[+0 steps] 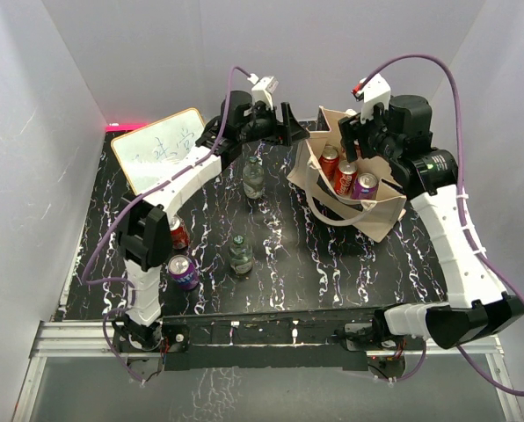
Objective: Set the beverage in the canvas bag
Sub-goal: Place the drink in the canvas bag.
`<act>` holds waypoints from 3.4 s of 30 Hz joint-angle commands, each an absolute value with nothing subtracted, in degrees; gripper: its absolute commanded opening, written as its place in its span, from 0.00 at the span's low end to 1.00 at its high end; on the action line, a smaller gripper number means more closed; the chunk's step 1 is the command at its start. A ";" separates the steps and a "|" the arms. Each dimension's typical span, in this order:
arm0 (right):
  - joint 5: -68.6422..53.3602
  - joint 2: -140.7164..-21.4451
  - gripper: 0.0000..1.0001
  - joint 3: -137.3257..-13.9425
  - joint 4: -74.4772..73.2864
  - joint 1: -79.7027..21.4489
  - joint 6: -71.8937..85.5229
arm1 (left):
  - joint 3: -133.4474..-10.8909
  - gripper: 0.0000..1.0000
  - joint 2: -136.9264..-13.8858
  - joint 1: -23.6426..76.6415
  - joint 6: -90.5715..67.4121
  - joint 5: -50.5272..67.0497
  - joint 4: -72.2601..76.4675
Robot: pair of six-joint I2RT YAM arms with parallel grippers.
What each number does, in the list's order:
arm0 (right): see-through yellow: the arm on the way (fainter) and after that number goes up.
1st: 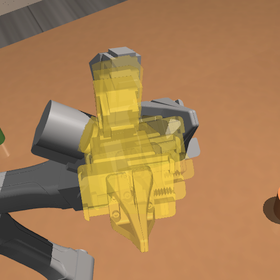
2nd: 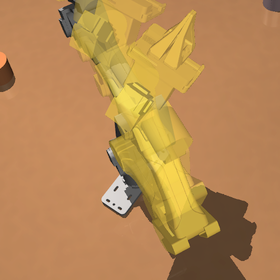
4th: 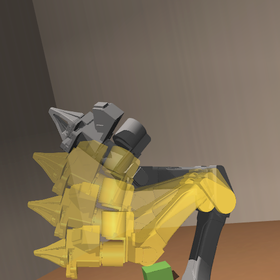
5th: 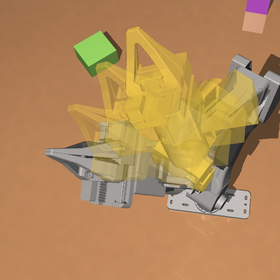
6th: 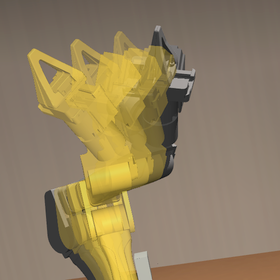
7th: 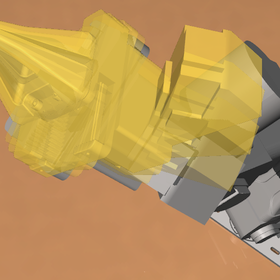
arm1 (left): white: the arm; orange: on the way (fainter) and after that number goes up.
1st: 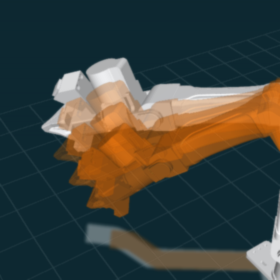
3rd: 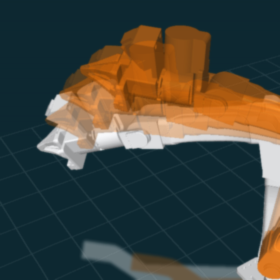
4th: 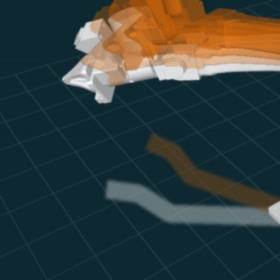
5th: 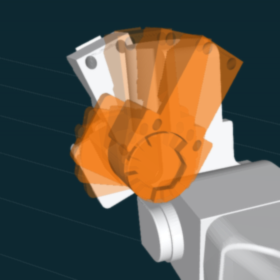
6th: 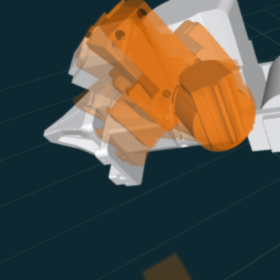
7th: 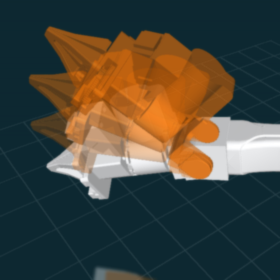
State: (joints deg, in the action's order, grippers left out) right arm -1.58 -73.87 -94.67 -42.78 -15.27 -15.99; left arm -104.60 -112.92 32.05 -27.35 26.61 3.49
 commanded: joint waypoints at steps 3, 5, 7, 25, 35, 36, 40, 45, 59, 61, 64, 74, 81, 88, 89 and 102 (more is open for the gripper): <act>-5.72 -72.31 0.08 -89.91 -30.88 -13.28 -12.40 | -109.13 0.68 -115.04 32.89 -30.39 27.89 1.69; -6.23 -72.95 0.08 -88.98 -30.48 -13.25 -12.11 | -108.80 0.67 -114.97 33.26 -30.32 27.68 1.13; -6.72 -73.48 0.08 -88.14 -30.05 -13.20 -11.87 | -107.98 0.66 -114.51 33.52 -30.28 26.99 0.61; -7.84 -77.04 0.08 -80.18 -22.11 -13.14 -11.04 | -106.39 0.40 -114.58 37.74 -27.45 25.88 0.69; -10.97 -77.93 0.08 -72.22 -14.37 -12.14 -12.58 | -103.26 0.00 -111.83 38.75 -23.12 25.04 -0.05; -11.56 -78.26 0.08 -71.98 -14.00 -12.06 -12.79 | -103.15 0.00 -111.75 38.82 -22.71 24.95 -0.19; -14.15 -80.41 0.08 -71.92 -13.23 -11.80 -13.59 | -103.62 0.00 -111.80 38.94 -21.27 24.90 -1.48; -13.78 -82.53 0.08 -71.57 -9.45 -11.14 -14.73 | -104.75 0.00 -111.67 38.97 -19.08 25.18 -3.90; -21.56 -87.21 0.08 -66.05 2.06 -9.58 -17.38 | -107.13 0.00 -112.13 38.85 -16.97 23.73 -8.08; -22.31 -87.79 0.08 -65.55 2.67 -9.26 -17.80 | -107.43 0.00 -112.29 38.76 -16.89 23.73 -8.21; -22.66 -88.84 0.08 -65.18 3.12 -8.75 -18.26 | -107.70 0.00 -112.49 38.67 -16.88 23.56 -8.42; -26.88 -94.61 0.08 -65.73 4.65 -7.19 -20.88 | -108.19 0.00 -113.03 38.58 -16.70 23.29 -9.14; -27.03 -97.07 0.08 -65.97 3.87 -7.11 -21.94 | -107.97 0.00 -112.65 38.58 -16.44 23.20 -9.05; -26.16 -99.66 0.19 -66.90 0.20 -7.11 -23.22 | -107.88 0.00 -112.51 38.56 -16.19 23.07 -8.97; -26.11 -99.67 0.21 -66.78 -0.02 -7.14 -23.51 | -107.85 0.00 -112.52 38.58 -16.13 22.99 -8.90; -23.04 -95.26 0.19 -63.62 -1.12 -5.81 -28.27 | -108.43 0.00 -112.75 38.58 -15.91 22.76 -8.61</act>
